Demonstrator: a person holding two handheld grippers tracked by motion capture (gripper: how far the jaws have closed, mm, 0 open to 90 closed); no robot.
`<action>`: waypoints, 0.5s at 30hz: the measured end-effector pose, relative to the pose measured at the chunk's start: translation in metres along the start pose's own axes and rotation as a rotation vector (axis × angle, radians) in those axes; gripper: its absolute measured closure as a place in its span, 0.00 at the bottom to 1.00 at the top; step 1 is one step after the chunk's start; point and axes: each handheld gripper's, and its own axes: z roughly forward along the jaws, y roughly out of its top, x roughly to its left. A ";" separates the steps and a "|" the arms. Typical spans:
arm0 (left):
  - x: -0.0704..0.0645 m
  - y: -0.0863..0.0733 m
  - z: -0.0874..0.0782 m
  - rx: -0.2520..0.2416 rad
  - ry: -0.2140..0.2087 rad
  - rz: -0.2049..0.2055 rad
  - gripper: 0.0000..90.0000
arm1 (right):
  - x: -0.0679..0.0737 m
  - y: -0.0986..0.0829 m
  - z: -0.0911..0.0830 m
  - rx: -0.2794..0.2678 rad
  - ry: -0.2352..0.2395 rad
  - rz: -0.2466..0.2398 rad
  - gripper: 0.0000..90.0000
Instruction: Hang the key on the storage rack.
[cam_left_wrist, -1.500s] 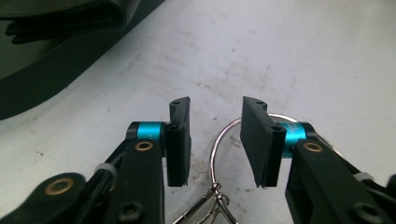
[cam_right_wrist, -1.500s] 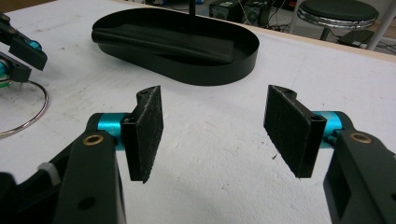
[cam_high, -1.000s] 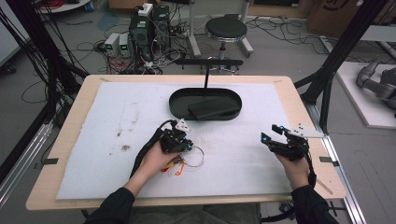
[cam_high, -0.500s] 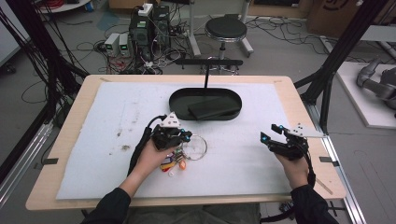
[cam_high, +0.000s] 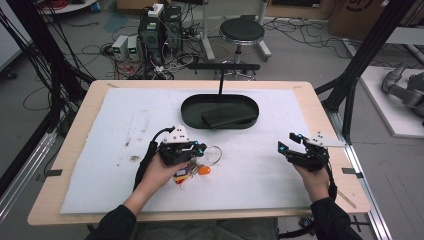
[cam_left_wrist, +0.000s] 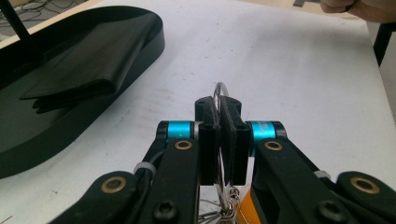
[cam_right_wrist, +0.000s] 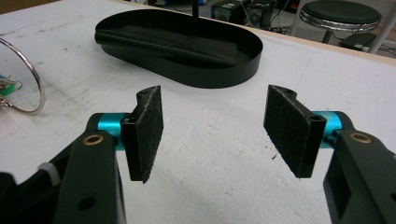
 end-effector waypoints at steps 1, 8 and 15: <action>0.000 -0.001 0.001 0.004 -0.003 -0.002 0.93 | 0.000 0.000 0.000 0.001 0.000 -0.001 0.43; 0.001 -0.003 0.001 0.018 -0.020 -0.001 0.95 | 0.000 0.000 0.001 0.002 0.000 0.003 0.43; 0.001 -0.002 -0.002 0.005 -0.017 -0.004 0.96 | 0.000 0.000 0.001 0.002 0.001 0.002 0.43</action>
